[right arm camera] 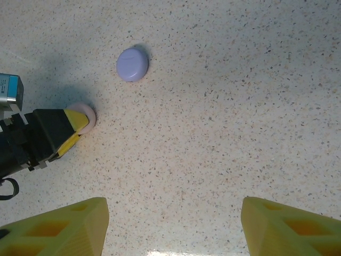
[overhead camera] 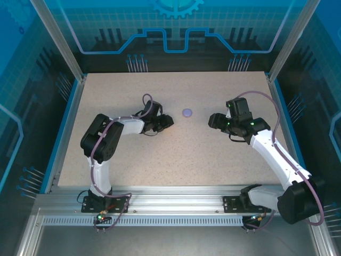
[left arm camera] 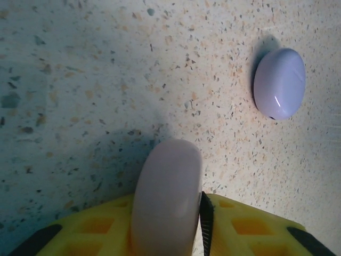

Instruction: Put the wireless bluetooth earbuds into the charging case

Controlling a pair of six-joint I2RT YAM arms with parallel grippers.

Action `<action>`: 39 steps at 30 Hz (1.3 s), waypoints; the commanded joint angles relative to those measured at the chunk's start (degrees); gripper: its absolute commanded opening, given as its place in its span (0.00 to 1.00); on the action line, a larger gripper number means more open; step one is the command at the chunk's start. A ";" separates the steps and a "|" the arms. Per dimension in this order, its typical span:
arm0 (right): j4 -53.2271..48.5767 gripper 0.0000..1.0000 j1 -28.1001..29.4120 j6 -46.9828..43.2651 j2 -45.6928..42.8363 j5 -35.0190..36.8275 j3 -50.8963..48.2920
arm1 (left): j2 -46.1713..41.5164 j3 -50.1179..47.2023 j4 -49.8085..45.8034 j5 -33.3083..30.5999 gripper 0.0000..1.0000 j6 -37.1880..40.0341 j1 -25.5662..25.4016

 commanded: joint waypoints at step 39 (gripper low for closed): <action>12.17 1.00 -7.53 -13.59 -0.87 28.31 -6.10 | -47.43 -32.65 24.37 -29.90 0.99 31.92 12.28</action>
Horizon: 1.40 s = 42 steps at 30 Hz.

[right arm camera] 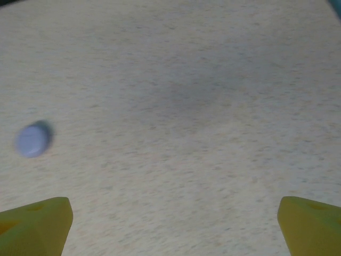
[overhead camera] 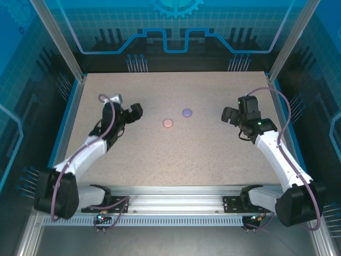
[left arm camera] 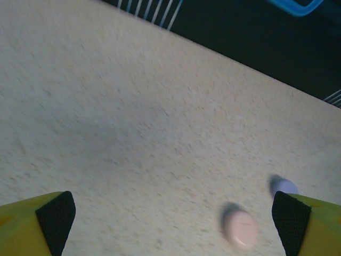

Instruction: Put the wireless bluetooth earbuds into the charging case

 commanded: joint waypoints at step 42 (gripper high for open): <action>79.79 1.00 -2.94 -27.46 20.05 -4.04 -32.15 | 18.36 -16.79 41.12 2.87 0.99 26.45 7.25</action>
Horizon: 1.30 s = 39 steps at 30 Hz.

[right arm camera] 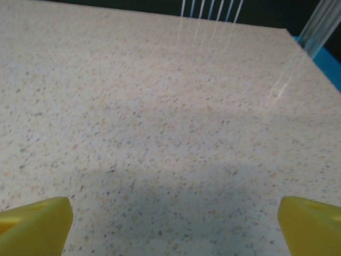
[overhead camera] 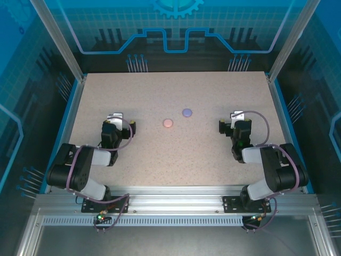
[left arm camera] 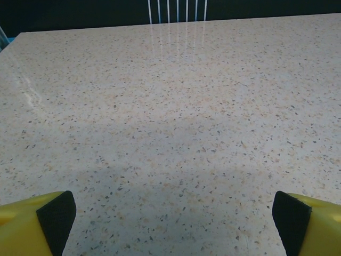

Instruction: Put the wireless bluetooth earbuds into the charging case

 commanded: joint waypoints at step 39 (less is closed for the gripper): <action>-2.93 1.00 -4.33 -1.90 0.16 -17.73 3.37 | 0.55 5.35 -7.18 9.87 0.99 -4.49 5.33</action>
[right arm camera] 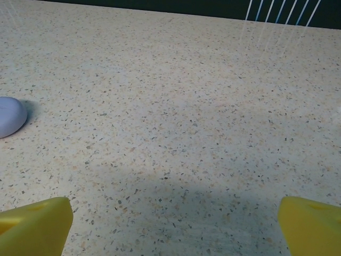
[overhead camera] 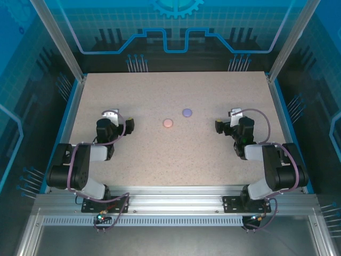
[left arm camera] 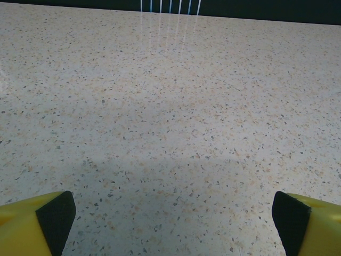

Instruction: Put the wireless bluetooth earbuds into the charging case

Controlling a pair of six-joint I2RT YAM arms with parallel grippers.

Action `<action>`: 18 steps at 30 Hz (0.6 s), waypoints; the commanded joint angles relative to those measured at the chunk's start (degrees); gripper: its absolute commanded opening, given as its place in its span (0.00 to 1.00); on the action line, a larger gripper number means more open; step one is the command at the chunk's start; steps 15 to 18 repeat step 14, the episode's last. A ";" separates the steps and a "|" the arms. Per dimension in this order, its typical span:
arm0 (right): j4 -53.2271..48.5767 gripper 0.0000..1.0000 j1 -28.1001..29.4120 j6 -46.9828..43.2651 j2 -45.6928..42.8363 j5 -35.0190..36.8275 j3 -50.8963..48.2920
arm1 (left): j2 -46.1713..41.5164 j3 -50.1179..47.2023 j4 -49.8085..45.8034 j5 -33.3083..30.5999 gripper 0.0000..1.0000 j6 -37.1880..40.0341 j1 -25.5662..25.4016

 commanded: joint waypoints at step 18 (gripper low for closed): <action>-0.11 1.00 -0.49 -0.62 0.05 -1.27 0.93 | 0.46 0.71 0.01 -3.17 0.99 0.04 -1.14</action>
